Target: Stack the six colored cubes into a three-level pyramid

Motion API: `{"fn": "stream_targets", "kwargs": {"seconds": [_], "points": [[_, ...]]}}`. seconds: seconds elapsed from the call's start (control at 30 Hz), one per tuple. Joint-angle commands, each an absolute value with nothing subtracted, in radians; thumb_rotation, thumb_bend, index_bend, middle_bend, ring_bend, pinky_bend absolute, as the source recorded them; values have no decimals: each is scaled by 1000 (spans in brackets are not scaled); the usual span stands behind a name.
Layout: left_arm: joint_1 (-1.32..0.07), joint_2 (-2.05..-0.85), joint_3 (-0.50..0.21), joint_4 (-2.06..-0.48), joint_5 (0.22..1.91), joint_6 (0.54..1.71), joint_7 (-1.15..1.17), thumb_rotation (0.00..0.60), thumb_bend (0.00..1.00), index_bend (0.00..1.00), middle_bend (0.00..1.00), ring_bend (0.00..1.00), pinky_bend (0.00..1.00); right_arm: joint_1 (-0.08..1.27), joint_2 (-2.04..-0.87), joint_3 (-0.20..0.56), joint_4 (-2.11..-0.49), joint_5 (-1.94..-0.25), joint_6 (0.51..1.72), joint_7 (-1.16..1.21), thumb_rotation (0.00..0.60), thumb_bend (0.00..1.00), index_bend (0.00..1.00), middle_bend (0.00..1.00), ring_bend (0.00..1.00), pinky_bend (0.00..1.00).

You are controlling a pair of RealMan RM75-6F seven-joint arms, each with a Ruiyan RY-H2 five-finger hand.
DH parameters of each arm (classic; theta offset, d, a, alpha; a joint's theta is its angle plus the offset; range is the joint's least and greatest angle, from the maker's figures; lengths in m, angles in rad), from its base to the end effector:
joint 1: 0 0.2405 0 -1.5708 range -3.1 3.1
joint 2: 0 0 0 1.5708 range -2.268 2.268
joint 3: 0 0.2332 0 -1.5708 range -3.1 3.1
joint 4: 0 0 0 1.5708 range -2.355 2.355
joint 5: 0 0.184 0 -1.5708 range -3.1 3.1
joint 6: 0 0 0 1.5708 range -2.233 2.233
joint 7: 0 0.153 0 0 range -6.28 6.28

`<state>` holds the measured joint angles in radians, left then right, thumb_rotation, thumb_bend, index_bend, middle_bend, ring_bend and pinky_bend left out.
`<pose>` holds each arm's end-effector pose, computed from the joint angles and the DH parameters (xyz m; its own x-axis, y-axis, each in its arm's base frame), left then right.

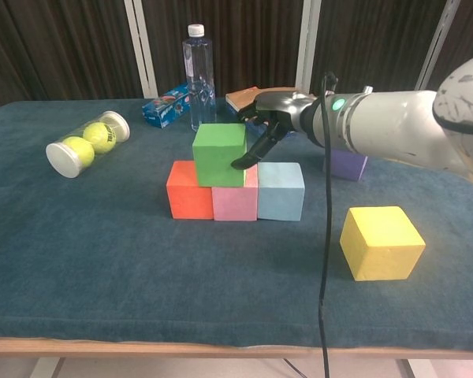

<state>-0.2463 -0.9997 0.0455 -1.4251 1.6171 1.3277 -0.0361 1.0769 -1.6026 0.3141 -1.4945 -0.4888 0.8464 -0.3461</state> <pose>-0.2957 0.2168 0.1901 0.6631 0.1277 0.7375 0.7431 -0.2307 -0.6282 -0.0445 -0.3710 -0.0174 0.1242 -0.4803 0.8683 -0.9835 -0.1754 0.0436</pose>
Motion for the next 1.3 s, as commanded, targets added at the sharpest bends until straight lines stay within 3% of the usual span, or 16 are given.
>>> {"fn": "stream_targets", "kwargs": {"seconds": [0.03,0.23,0.63,1.3], "points": [[-246,-1000,46,-1424,1616,1326,-36,502,65,91,20,0,67,1081,-1600,311,-1496,-480,843,-351,600,305,298,0,0,0],[-246,-1000,46,-1421,1615,1326,-37,502,65,91,20,0,67,1087,-1596,305,-1496,-464,841,-358,600,306,174,0,0,0],[-243,-997,45,-1424,1615,1331,-31,505,65,91,20,0,67,1092,-1582,295,-1511,-454,837,-361,600,306,35,0,0,0],[-241,-997,46,-1433,1615,1329,-17,505,65,86,20,0,67,1073,-1526,283,-1580,-461,867,-347,600,304,0,0,0,0]]}}
